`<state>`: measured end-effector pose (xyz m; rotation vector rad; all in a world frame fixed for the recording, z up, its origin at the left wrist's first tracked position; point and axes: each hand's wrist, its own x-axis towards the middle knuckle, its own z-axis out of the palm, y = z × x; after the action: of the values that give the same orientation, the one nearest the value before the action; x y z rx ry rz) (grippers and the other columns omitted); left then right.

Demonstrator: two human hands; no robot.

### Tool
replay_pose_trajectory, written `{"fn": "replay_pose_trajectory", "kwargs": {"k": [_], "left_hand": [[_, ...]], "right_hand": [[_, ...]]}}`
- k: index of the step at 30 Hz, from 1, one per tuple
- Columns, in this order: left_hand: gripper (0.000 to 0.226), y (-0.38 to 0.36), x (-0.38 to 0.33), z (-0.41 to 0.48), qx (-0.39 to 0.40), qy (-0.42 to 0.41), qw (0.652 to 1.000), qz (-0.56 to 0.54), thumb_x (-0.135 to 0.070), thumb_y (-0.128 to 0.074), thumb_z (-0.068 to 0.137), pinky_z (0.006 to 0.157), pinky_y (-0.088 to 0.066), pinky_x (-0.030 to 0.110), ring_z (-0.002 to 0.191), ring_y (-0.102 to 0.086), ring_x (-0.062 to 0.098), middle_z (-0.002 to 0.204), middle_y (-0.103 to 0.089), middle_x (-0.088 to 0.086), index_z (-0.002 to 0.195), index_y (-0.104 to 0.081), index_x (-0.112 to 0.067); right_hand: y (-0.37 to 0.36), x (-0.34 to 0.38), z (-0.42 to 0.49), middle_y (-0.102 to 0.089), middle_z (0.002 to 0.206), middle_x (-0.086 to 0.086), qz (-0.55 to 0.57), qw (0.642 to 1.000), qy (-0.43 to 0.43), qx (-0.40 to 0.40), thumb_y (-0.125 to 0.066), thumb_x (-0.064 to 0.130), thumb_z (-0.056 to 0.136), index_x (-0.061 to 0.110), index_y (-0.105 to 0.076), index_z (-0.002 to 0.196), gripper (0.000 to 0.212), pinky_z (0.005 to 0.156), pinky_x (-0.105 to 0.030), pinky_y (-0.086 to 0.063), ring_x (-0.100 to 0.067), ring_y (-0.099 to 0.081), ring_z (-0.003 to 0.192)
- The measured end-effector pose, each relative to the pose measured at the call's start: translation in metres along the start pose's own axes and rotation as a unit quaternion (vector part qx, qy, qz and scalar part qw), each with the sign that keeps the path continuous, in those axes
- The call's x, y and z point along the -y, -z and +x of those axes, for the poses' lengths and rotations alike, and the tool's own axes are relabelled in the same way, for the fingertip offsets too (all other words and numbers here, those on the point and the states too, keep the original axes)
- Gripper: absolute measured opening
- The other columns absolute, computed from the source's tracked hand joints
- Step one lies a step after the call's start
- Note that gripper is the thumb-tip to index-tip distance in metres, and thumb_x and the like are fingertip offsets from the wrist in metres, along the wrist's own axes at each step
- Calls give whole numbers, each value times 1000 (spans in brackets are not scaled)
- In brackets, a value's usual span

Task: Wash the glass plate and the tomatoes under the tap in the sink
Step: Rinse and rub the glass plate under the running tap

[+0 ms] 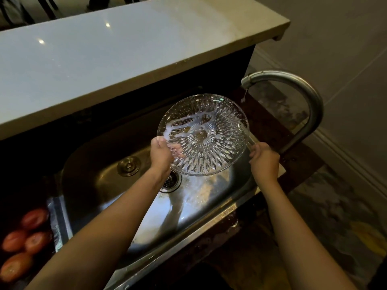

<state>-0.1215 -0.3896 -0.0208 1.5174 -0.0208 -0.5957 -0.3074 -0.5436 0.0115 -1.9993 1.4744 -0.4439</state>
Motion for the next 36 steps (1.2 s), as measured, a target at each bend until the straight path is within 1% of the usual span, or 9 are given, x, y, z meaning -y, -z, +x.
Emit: {"fn": "replay_pose_trajectory", "kwargs": {"k": [11, 16, 19, 23, 26, 28, 30, 34, 36], "left_hand": [[19, -7, -6, -3, 6, 2, 1000, -3, -18, -22, 100, 57, -48, 38, 59, -54, 25, 76, -55, 17, 90, -36, -12], [17, -8, -9, -1, 20, -1, 1000, 8, -18, -23, 100, 55, -49, 36, 64, -54, 27, 82, -54, 21, 98, -38, -9], [22, -12, -11, -2, 19, 15, 999, 25, -22, -25, 101, 69, -49, 46, 79, -53, 31, 96, -52, 27, 91, -43, -15], [32, -15, -16, 1, 40, 9, 997, 61, -22, -36, 99, 61, -56, 36, 66, -59, 23, 98, -57, 25, 122, -40, -1], [53, -21, -20, 7, -1, -101, 921, 376, -32, -40, 96, 86, -51, 43, 101, -57, 29, 137, -40, 23, 143, -23, -13], [58, -32, -20, 8, 25, -196, 809, 554, -44, -31, 96, 111, -27, 48, 137, -27, 35, 153, -17, 16, 147, -14, -23], [61, -47, -20, 7, 95, -234, 744, 619, -55, -16, 94, 115, 4, 48, 145, 5, 32, 158, 3, 8, 148, -6, -27], [56, -84, -18, -13, 237, -283, 760, 535, -49, -16, 97, 115, 14, 45, 144, 15, 19, 157, 13, 1, 147, 2, -30], [55, -106, -21, -24, 276, -339, 731, 524, -46, -16, 98, 116, 12, 44, 144, 13, 16, 158, 10, -1, 148, 1, -28]], "right_hand": [[1, 2, 10, -65, 97, -26, 46, 998, -37, 33, -35, 19, 97, 3, -61, 103, 31, 80, -49, -53, -38, -64, 86], [15, 30, -13, -55, 90, -3, 26, 993, 84, -78, -35, 26, 99, 5, -56, 111, 32, 58, -24, -35, -15, -49, 74], [11, 45, -17, -54, 76, 0, 118, 993, 7, 3, -34, 34, 100, 2, -54, 114, 40, 44, -17, -36, -10, -47, 57], [11, 52, -12, -65, 67, -5, 309, 940, -107, 93, -30, 31, 102, 2, -58, 110, 41, 36, -15, -38, -12, -48, 41], [11, 51, -14, -65, 64, -7, 335, 935, -90, 72, -30, 27, 102, 3, -56, 102, 36, 40, -20, -41, -10, -47, 35], [12, 51, -13, -65, 67, -11, 340, 936, -82, 49, -30, 28, 102, 6, -56, 95, 35, 47, -28, -42, -15, -49, 41], [16, 52, -8, -65, 72, -14, 333, 940, -74, 20, -30, 31, 101, 11, -56, 88, 35, 49, -30, -43, -17, -53, 46], [21, 54, -1, -63, 62, -3, 299, 952, -59, -18, -29, 38, 100, 12, -59, 85, 43, 46, -18, -46, -7, -58, 44], [20, 55, -1, -63, 67, 2, 283, 957, -63, -13, -28, 42, 99, 17, -59, 78, 45, 54, -20, -48, -5, -61, 56]]}}
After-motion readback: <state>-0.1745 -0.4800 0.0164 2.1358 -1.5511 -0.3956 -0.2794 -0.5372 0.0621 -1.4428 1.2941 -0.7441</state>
